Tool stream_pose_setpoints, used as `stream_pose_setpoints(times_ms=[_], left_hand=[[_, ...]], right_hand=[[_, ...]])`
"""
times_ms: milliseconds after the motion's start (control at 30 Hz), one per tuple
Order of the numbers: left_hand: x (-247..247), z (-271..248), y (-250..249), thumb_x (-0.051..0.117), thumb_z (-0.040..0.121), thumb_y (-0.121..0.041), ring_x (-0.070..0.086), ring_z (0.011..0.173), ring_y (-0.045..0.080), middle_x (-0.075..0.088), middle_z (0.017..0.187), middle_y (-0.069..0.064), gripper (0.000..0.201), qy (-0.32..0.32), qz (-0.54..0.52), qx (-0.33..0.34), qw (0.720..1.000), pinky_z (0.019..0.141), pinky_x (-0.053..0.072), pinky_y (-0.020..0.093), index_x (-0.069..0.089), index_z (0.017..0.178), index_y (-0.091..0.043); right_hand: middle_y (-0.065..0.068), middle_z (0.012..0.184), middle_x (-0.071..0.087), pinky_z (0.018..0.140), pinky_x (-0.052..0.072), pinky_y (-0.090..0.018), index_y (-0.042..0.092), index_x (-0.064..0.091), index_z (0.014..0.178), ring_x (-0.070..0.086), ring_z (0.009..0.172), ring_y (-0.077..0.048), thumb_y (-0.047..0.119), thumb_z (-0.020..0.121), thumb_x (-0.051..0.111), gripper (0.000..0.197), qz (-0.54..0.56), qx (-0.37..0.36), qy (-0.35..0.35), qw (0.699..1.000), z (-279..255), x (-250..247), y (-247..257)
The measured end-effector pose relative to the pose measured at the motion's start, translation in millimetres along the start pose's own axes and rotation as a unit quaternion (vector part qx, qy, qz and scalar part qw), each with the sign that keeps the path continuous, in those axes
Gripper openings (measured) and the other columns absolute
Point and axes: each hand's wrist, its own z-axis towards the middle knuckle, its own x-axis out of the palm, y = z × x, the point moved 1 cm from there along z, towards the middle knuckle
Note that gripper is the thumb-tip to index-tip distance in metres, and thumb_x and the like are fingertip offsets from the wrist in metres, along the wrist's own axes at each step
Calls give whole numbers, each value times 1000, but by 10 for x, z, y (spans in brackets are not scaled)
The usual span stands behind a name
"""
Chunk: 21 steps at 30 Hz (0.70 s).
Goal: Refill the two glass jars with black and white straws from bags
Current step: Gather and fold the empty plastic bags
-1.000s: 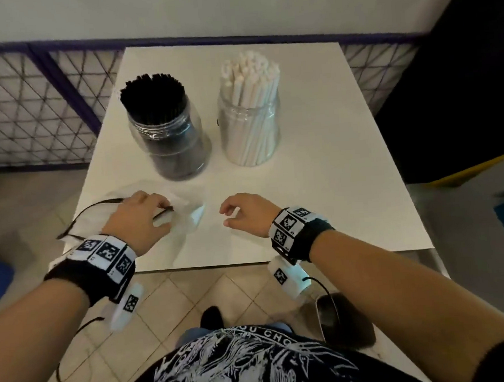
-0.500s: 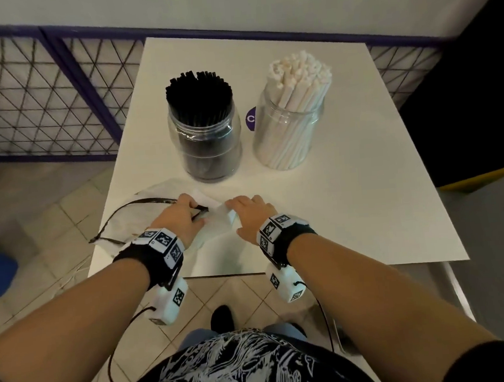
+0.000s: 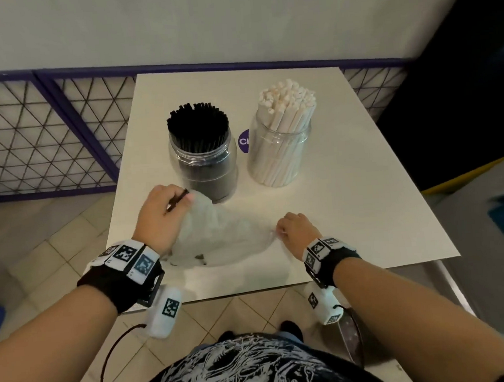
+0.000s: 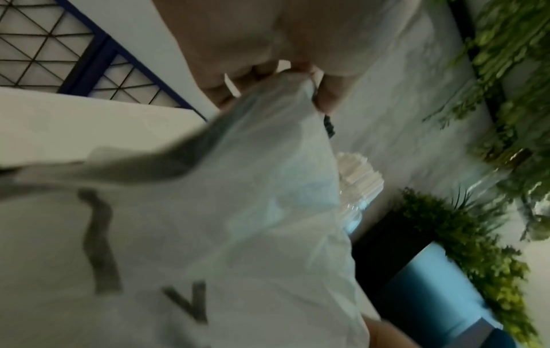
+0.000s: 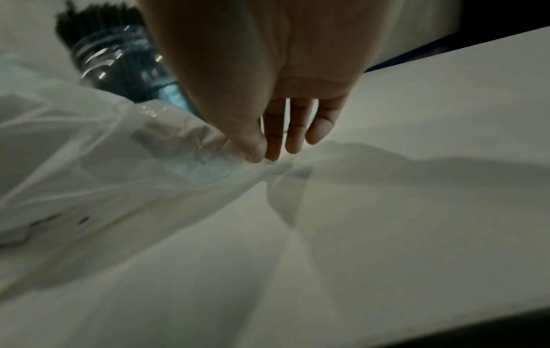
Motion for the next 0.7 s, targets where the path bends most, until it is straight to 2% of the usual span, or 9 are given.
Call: stream_pose_setpoints(times_ms=[67,167,233,300,400,467,533,633,700], left_hand=[[-76,99,-91,61,89,-14,52,100,15,56,95,-10,21,-67,-86,9,994,84,36,8,54,72,-24],[-167,243,-242,55,91,-11,55,106,8,63,109,-9,34,-97,-210,-15,973,93,40,22,48,62,-27],[-213,308,-299,55,91,-20,57,84,7,64,87,-8,33,-105,-229,-19,967,83,41,30,46,60,-25],[-220,345,-320,55,92,-27,46,66,6,51,68,-6,30,-112,-196,-14,974,75,38,34,48,62,-25],[-145,358,-369,61,90,-18,53,74,9,55,78,-6,9,-64,-211,-34,975,85,51,47,59,89,-27],[-73,335,-399,60,89,-5,58,88,17,55,94,-1,40,16,-219,-64,974,81,55,47,50,123,-24],[-5,266,-407,58,89,2,57,101,25,54,111,6,65,71,-211,-88,971,69,58,42,32,140,-29],[142,130,-313,50,92,5,55,110,29,52,124,10,72,94,-224,-128,962,60,59,37,22,145,-35],[265,55,-177,48,93,4,55,113,32,53,128,11,72,87,-214,-152,961,68,58,45,21,145,-37]], right_hand=[[-8,111,55,90,37,-29,9,61,102,49,105,-28,10,94,46,17,62,40,-43,996,-40,-119,-157],[-11,106,55,93,40,-34,5,61,93,52,100,-29,5,89,53,9,144,64,-132,979,-98,-364,-359],[-10,102,56,85,40,-30,6,58,94,52,92,-23,6,92,52,7,201,96,-164,961,-164,-599,-428],[-9,93,58,71,41,-31,10,53,96,53,82,-24,9,95,46,6,245,121,-190,943,-198,-846,-482],[-7,89,58,69,54,-36,11,49,99,58,78,-27,10,98,41,8,315,131,-258,904,-205,-1174,-539],[-5,91,56,60,53,-22,11,49,104,57,73,-21,9,99,40,11,354,133,-302,875,-207,-1339,-575],[-7,102,51,56,50,-17,11,48,116,55,77,-19,11,98,44,19,376,134,-333,854,-209,-1414,-636],[-8,122,47,68,52,-30,17,40,132,55,93,-20,27,96,52,39,407,181,-291,847,-255,-1278,-662],[-10,128,48,72,53,-37,17,35,136,57,95,-23,40,96,50,48,431,225,-192,852,-346,-1054,-591]])
